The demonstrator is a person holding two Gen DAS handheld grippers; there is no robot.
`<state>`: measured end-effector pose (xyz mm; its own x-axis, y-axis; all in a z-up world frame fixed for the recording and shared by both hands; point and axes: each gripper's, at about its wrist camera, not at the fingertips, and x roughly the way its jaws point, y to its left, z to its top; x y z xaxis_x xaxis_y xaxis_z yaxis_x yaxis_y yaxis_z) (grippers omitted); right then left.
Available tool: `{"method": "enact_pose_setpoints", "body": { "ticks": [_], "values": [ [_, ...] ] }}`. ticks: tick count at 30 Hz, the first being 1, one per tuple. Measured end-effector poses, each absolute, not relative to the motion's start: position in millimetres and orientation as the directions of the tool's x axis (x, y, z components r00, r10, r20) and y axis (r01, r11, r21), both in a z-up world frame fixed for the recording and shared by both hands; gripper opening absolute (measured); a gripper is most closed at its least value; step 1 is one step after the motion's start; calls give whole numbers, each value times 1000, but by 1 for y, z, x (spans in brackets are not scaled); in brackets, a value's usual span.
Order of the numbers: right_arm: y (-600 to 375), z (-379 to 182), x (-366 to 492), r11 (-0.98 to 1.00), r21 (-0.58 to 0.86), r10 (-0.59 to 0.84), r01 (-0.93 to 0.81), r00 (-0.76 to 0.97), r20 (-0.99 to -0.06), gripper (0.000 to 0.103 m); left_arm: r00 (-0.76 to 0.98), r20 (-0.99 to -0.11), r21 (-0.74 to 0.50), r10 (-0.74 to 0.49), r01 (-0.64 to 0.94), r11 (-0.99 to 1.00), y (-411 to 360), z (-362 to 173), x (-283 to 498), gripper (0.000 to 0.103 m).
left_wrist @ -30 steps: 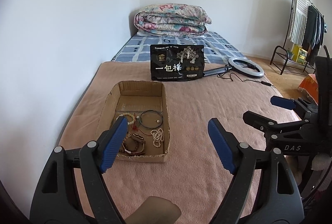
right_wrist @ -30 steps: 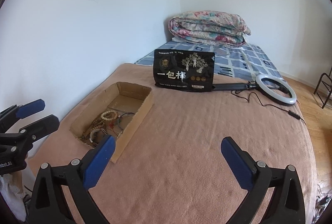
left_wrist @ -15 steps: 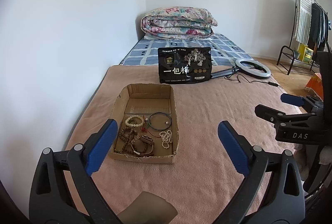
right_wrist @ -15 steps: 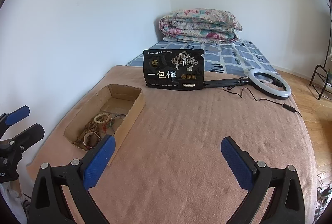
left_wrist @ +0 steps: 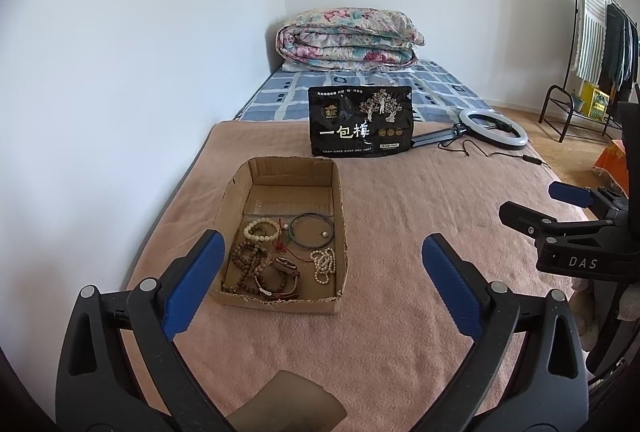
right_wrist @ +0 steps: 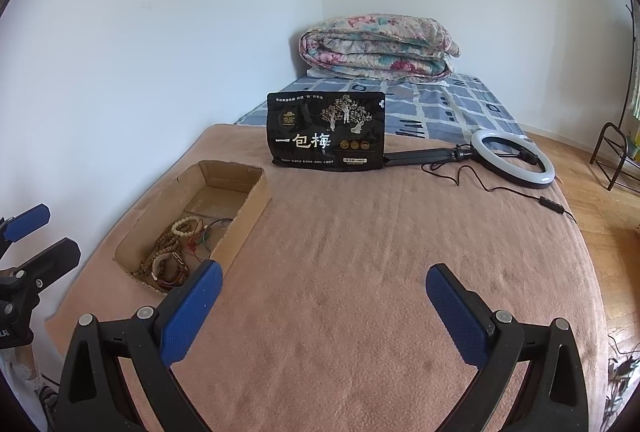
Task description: Organize jewelry
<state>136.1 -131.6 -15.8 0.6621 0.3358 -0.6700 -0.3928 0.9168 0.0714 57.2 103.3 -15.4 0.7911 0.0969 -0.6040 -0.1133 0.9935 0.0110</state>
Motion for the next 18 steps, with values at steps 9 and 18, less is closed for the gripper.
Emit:
{"method": "enact_pose_setpoints", "body": {
  "ticks": [9, 18],
  "values": [
    [-132, -17, 137, 919, 69, 330, -389, 658, -677, 103, 791, -604, 10, 97, -114, 993, 104, -15, 57, 101],
    [-133, -17, 137, 918, 68, 329, -390, 655, -680, 103, 791, -604, 9, 96, -114, 993, 105, -15, 57, 101]
  ]
}}
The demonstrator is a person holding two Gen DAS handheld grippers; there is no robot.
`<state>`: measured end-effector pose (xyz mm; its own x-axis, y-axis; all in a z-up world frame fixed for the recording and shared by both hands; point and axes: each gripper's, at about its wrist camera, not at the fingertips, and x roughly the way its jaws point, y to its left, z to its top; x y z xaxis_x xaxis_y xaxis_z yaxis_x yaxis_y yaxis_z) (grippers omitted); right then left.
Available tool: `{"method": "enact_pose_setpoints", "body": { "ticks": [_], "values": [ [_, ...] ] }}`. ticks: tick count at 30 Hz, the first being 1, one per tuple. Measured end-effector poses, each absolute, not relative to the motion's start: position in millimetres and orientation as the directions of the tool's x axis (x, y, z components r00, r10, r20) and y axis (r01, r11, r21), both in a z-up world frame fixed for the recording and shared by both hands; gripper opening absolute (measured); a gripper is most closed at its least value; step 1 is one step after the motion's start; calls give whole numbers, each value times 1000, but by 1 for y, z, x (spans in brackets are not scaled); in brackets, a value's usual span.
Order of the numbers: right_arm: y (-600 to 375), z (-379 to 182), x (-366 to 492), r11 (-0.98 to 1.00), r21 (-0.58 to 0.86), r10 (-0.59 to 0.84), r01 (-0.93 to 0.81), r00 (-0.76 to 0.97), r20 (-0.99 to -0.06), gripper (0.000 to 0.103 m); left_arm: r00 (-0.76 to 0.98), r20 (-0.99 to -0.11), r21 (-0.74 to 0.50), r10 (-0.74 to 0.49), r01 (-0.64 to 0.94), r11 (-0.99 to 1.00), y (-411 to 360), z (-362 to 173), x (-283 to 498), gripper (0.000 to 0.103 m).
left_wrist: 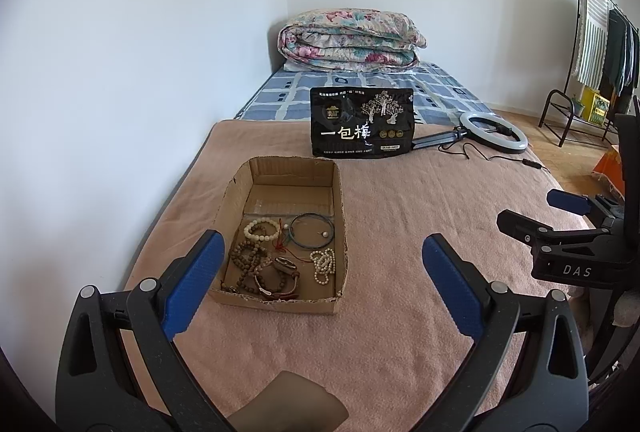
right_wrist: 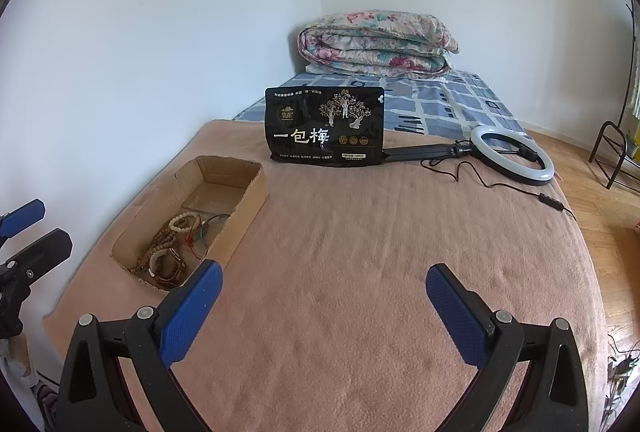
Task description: Organize jewelry
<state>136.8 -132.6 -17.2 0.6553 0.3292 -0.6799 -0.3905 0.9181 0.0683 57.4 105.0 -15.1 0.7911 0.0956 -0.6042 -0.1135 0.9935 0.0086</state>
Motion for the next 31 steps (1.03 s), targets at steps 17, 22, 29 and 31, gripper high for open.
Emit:
{"method": "enact_pose_setpoints", "body": {
  "ticks": [17, 22, 29, 31],
  "values": [
    [-132, -17, 137, 919, 61, 322, -390, 654, -685, 103, 791, -604, 11, 97, -114, 993, 105, -15, 57, 101],
    [-134, -18, 137, 919, 59, 321, -389, 654, -685, 103, 792, -602, 15, 105, -120, 993, 104, -12, 58, 101],
    [-137, -21, 135, 920, 60, 319, -387, 652, -688, 103, 812, -569, 38, 129, -131, 991, 101, -7, 53, 101],
    [-141, -23, 134, 921, 62, 318, -384, 652, -688, 103, 814, -565, 35, 134, -139, 990, 101, -6, 53, 101]
  ]
}}
